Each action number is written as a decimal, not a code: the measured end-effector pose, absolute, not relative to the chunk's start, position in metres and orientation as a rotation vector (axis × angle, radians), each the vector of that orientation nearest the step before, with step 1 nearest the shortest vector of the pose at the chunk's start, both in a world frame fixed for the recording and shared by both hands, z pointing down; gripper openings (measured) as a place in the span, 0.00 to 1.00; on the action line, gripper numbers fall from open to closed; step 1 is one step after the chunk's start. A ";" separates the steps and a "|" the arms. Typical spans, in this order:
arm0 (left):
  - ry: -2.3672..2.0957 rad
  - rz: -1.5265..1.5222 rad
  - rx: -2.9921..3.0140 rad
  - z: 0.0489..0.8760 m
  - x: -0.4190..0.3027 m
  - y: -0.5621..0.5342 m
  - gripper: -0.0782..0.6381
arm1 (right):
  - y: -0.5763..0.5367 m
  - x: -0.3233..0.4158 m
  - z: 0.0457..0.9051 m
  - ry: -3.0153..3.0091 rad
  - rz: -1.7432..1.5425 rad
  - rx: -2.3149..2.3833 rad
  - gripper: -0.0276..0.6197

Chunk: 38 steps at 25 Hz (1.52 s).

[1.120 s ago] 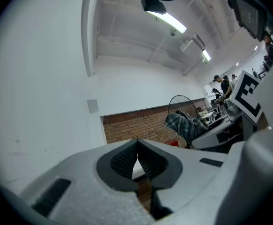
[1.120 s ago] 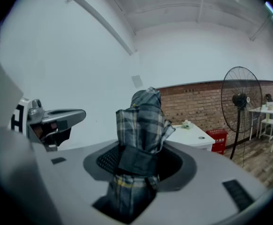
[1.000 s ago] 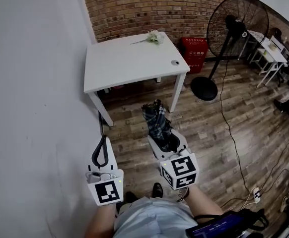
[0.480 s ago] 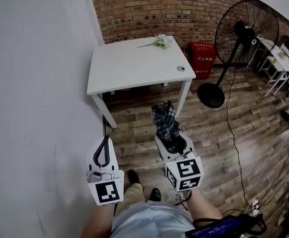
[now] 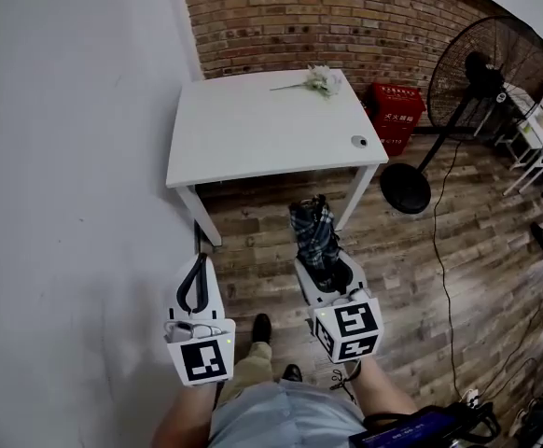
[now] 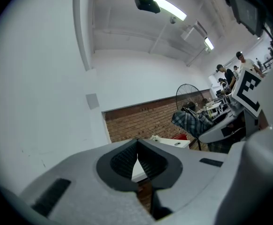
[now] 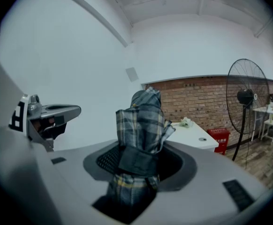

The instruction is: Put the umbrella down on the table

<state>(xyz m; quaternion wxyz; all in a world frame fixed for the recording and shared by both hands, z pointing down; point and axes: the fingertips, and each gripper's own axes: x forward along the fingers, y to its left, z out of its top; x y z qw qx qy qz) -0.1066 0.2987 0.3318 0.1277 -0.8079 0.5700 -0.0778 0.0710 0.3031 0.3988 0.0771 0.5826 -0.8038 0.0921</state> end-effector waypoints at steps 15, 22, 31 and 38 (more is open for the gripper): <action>1.626 -0.194 -2.406 0.337 -0.142 0.144 0.12 | 0.149 0.027 0.400 -2.369 0.277 1.763 0.37; 1.573 -0.118 -2.401 0.318 -0.144 0.091 0.12 | 0.098 0.020 0.379 -2.370 0.203 1.806 0.37; 1.523 -0.096 -2.430 0.318 -0.132 0.062 0.12 | 0.072 0.033 0.368 -2.341 0.161 1.865 0.37; 1.505 -0.145 -2.465 0.339 -0.115 0.042 0.12 | 0.056 0.050 0.383 -2.318 0.189 1.881 0.37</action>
